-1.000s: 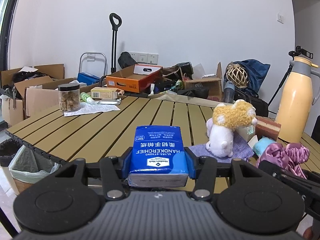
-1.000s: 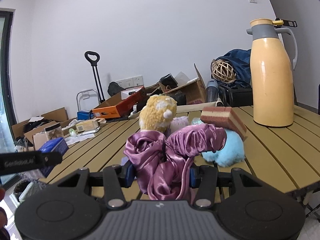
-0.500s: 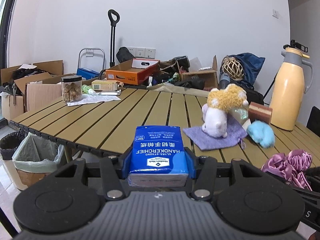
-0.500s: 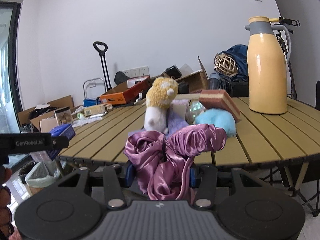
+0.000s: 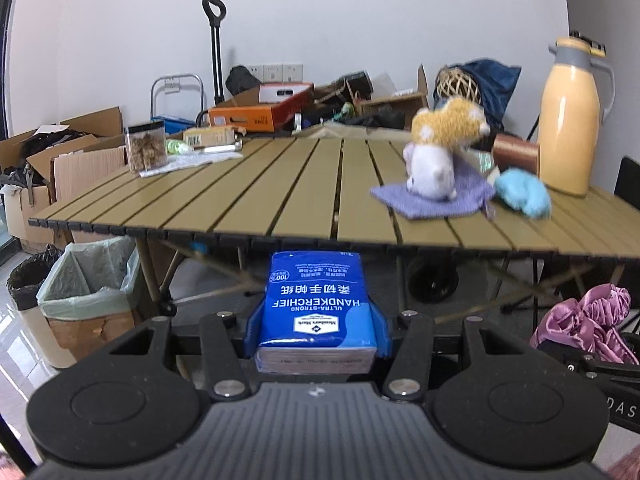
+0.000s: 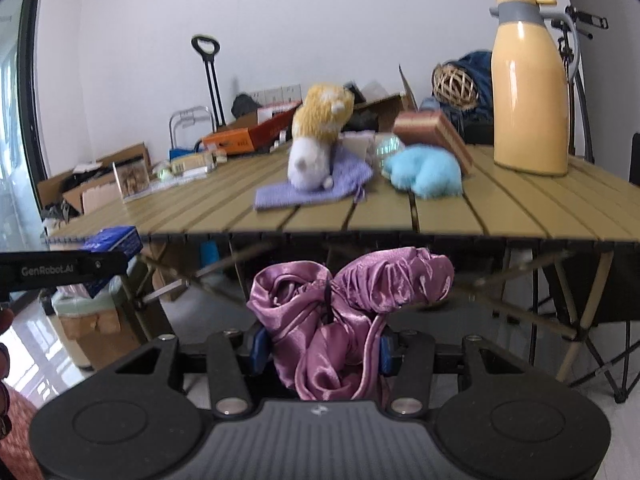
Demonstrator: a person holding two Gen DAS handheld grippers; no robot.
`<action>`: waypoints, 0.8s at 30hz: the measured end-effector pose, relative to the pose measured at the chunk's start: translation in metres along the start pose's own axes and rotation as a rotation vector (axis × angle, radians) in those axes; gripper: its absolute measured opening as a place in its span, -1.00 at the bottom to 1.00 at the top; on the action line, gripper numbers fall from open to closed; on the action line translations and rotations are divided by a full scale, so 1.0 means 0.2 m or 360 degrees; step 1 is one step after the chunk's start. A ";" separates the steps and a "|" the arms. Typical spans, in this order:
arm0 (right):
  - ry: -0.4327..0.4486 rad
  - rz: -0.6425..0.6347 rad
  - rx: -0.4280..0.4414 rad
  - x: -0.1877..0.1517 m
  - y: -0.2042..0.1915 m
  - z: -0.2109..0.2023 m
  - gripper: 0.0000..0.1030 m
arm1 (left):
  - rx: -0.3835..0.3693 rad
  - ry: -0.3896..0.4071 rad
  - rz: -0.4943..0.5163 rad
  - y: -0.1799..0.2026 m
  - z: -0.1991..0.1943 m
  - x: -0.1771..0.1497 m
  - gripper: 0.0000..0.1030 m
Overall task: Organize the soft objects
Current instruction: 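Lift both held items off the table and lower them toward the black bin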
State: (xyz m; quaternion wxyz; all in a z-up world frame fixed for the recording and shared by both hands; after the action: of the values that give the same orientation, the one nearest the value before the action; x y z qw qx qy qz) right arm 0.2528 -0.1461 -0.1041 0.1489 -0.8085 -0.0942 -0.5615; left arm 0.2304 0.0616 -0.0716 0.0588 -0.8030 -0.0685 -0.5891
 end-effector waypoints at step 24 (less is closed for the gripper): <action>-0.0451 0.0020 -0.0039 -0.47 0.07 0.10 -0.07 | -0.0014 -0.0550 0.0089 -0.09 0.23 -0.53 0.02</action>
State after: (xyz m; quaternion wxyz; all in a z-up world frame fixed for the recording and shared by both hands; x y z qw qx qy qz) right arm 0.2409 -0.1504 -0.1995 0.1277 -0.8820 -0.1024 -0.4420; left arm 0.2397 0.0825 -0.1863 0.0590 -0.8942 -0.0526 -0.4407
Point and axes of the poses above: each gripper's, at about its wrist camera, not at the fingertips, and z roughly the way its jaws point, y to its right, x to its top, the point moved 9 cm from there along z, roughly the way its jaws point, and after that the axes turned 11 degrees about y, right-handed, at the moved point
